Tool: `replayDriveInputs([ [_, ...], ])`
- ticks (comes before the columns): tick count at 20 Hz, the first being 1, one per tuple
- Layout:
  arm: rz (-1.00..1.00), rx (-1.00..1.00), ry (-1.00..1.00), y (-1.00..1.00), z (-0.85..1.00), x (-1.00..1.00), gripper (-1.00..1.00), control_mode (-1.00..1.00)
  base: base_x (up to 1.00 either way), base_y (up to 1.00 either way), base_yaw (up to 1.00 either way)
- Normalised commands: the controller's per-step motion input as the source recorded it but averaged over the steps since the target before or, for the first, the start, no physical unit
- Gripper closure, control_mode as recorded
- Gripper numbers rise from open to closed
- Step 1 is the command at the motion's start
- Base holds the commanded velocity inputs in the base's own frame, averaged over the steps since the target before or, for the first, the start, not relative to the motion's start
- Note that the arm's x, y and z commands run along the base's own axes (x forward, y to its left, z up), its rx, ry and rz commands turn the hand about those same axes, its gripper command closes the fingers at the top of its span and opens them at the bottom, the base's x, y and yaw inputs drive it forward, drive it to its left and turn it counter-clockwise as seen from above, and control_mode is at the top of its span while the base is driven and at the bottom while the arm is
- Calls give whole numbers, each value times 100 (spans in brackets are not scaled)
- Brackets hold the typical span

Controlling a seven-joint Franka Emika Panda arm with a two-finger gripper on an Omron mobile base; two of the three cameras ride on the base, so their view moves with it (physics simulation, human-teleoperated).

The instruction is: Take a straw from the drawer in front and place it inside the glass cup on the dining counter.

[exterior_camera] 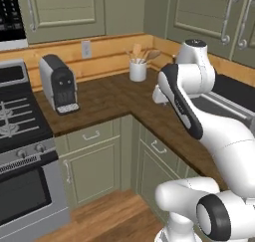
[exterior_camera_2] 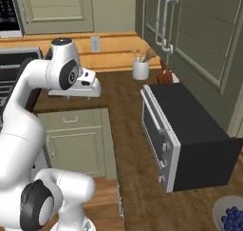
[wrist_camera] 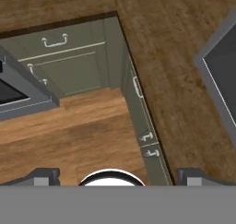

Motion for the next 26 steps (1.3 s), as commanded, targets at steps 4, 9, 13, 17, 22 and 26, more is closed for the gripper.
replayDriveInputs([
  [4,0,0,0,0,0,0,-100,100,2,-31,23],
  [9,0,0,0,0,0,0,-100,100,4,-28,21],
  [13,0,0,0,0,0,0,-100,100,2,-38,17],
  [17,0,0,0,0,0,0,-100,100,7,-32,16],
  [22,4,-1,0,-1,-17,3,-100,-100,3,-7,6],
  [26,1,-10,-4,10,-55,-4,-100,-100,0,0,0],
])
